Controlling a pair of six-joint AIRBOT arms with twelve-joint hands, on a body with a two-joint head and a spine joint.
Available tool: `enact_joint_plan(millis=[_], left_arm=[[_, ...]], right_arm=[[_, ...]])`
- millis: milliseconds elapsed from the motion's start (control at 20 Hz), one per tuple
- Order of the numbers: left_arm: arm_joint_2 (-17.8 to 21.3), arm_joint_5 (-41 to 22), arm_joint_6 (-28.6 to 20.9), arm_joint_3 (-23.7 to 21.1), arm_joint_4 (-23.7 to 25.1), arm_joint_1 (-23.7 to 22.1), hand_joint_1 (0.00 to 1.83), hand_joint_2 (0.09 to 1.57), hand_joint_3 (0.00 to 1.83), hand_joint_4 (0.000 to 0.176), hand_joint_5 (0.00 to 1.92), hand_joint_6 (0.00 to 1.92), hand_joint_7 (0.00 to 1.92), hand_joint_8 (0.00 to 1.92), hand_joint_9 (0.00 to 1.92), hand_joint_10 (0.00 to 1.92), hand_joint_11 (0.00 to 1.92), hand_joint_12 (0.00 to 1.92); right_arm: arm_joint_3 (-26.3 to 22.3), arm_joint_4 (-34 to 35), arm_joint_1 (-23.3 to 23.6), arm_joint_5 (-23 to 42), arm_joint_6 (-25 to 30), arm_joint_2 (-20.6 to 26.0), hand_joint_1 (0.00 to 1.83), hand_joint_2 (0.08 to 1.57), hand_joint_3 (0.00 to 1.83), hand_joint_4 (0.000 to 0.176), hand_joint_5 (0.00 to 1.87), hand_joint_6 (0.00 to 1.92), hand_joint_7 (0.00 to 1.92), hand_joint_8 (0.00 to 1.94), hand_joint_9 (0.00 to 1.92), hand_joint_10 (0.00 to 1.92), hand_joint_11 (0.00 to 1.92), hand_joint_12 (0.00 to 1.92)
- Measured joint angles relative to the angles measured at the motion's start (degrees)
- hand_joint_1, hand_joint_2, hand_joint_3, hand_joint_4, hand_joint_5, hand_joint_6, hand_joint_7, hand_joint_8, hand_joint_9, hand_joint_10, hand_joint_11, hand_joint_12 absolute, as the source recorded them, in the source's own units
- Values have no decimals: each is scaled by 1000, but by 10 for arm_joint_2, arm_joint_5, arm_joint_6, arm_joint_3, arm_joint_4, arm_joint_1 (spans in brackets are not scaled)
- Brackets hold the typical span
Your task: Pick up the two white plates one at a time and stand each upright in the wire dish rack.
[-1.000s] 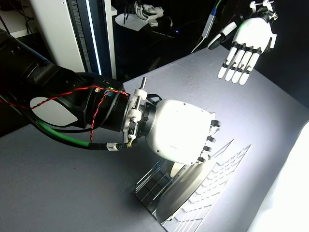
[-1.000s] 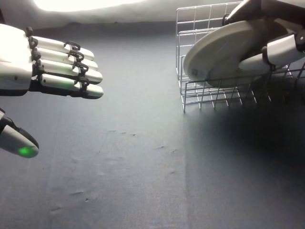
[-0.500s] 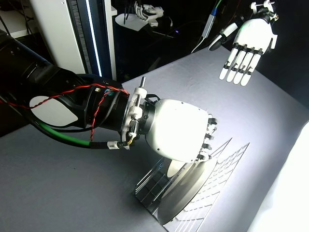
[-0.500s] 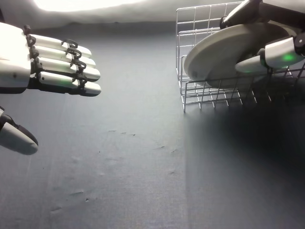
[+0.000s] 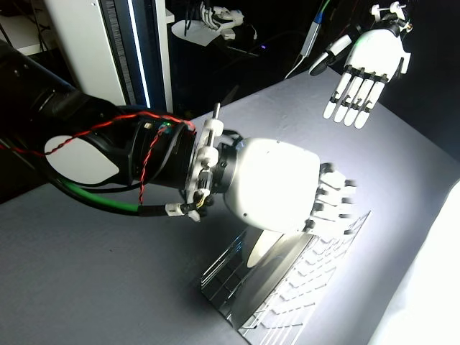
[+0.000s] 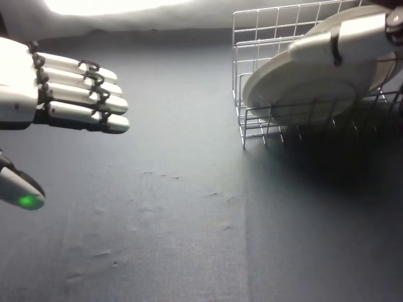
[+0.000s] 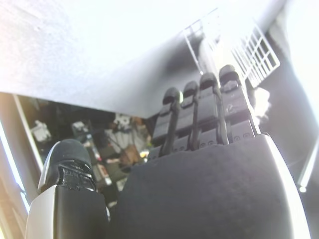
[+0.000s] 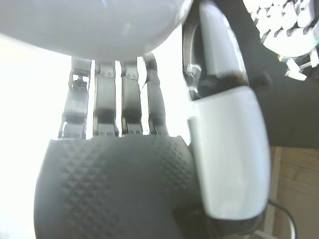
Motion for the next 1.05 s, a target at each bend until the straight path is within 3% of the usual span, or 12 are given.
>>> enact_joint_plan(millis=[250,800,1050], left_arm=[[-1,0,0,5,1,0,0,1086,0,0,56,3,9,1,0,0,0,0],[-1,-2,0,2,-3,-5,0,1074,0,0,34,0,0,0,0,0,0,0],[-1,-3,0,3,-3,-5,0,1082,0,0,70,12,37,13,2,1,0,0]], right_arm=[[-15,-65,11,5,1,5,581,719,0,0,0,0,0,0,0,0,0,0],[-47,-338,9,121,2,31,578,802,3,0,0,0,0,0,0,0,0,0],[-47,-455,-14,169,1,42,520,840,17,0,0,0,0,0,0,0,0,0]])
